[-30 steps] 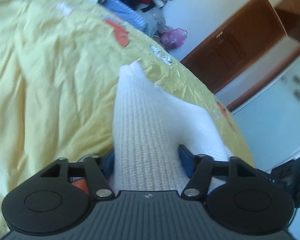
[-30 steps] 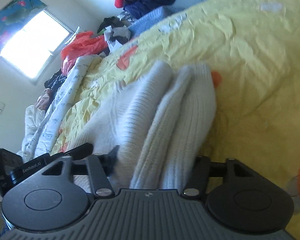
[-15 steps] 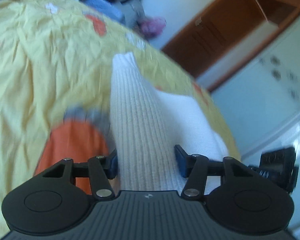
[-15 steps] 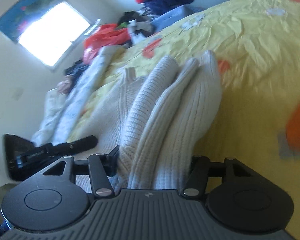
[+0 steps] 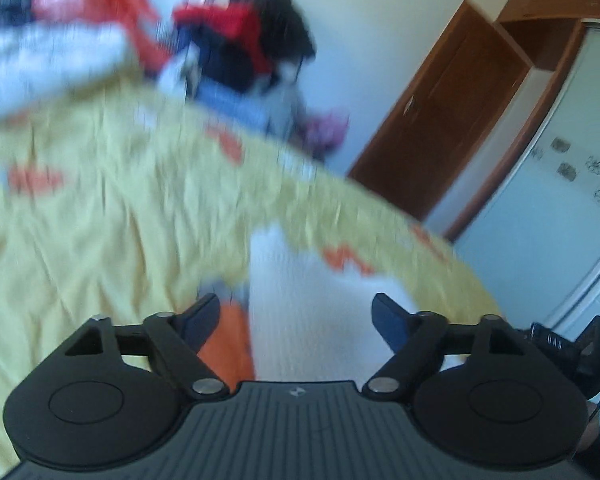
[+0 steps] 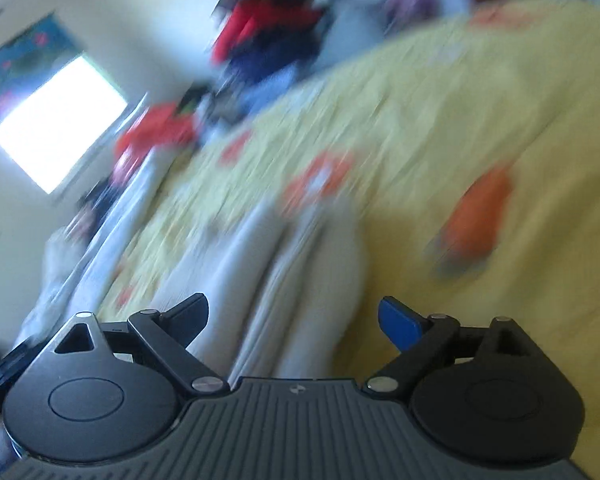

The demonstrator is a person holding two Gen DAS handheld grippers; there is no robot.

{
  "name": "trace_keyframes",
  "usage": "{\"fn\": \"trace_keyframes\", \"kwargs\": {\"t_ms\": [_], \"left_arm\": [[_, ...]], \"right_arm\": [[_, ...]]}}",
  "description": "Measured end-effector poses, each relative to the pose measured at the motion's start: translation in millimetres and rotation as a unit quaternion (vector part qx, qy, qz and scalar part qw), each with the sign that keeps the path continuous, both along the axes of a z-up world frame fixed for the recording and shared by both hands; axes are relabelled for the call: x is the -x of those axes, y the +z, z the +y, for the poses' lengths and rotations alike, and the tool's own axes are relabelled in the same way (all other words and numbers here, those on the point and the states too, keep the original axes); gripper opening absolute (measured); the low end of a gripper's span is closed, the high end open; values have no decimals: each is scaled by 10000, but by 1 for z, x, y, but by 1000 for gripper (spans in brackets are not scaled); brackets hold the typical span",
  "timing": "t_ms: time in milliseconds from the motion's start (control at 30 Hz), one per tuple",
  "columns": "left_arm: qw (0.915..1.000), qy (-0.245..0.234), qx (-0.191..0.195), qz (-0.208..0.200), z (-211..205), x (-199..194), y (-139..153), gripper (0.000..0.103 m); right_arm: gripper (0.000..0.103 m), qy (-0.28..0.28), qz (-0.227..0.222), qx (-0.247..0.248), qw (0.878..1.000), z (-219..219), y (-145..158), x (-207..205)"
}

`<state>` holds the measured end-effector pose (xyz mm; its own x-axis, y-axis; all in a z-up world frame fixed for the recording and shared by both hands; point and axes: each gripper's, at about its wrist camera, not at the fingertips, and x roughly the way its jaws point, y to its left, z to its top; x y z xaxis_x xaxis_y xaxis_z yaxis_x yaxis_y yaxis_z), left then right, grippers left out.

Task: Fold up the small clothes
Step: 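Open both grippers and lift them off the folded sweater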

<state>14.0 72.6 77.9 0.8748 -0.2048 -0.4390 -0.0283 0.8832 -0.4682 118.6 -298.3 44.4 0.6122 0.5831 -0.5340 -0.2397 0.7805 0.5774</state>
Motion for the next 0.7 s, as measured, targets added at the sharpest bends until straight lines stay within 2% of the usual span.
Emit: {"fn": "trace_keyframes", "kwargs": {"t_ms": [67,100,200,233,300,333,367,400,433,500,600,700], "left_arm": [[9992,-58,-314,-224,-17,-10,6,84],[9986,-129,-458,-229,-28,-16,6,84],[9959,-414,-799,-47,-63,-42,-4,84],[9943,-468,-942,170,-74,-54,-12,84],[9881,-410,-1301,712,-86,-73,-30,84],[9868,-359,-1405,722,-89,-75,-36,84],[9876,-321,-1392,646,-87,-76,-41,84],[9879,-294,-1361,688,-86,-78,-43,85],[9874,-288,-1376,726,-86,-81,-43,85],[9855,-311,-1500,725,-88,-83,-45,86],[9850,-338,-1553,675,-86,-78,-47,86],[9872,-262,-1394,730,-78,-69,-40,86]], "right_arm": [[92,-236,-189,-187,9994,0,13,-3],[92,-151,-202,-372,9990,4,17,-7],[92,404,-163,-639,9970,40,23,-20],[95,615,-184,-595,9962,55,22,-25],[97,870,112,-368,9955,83,11,-41],[95,830,532,-111,9951,93,-4,-55],[91,737,839,70,9937,98,-19,-68],[94,694,720,-34,9950,96,-27,-71],[97,695,592,-345,9952,89,-32,-74],[95,595,749,-449,9944,88,-30,-75],[96,762,496,180,9957,105,-21,-68],[92,651,450,417,9960,105,-11,-57]]}}
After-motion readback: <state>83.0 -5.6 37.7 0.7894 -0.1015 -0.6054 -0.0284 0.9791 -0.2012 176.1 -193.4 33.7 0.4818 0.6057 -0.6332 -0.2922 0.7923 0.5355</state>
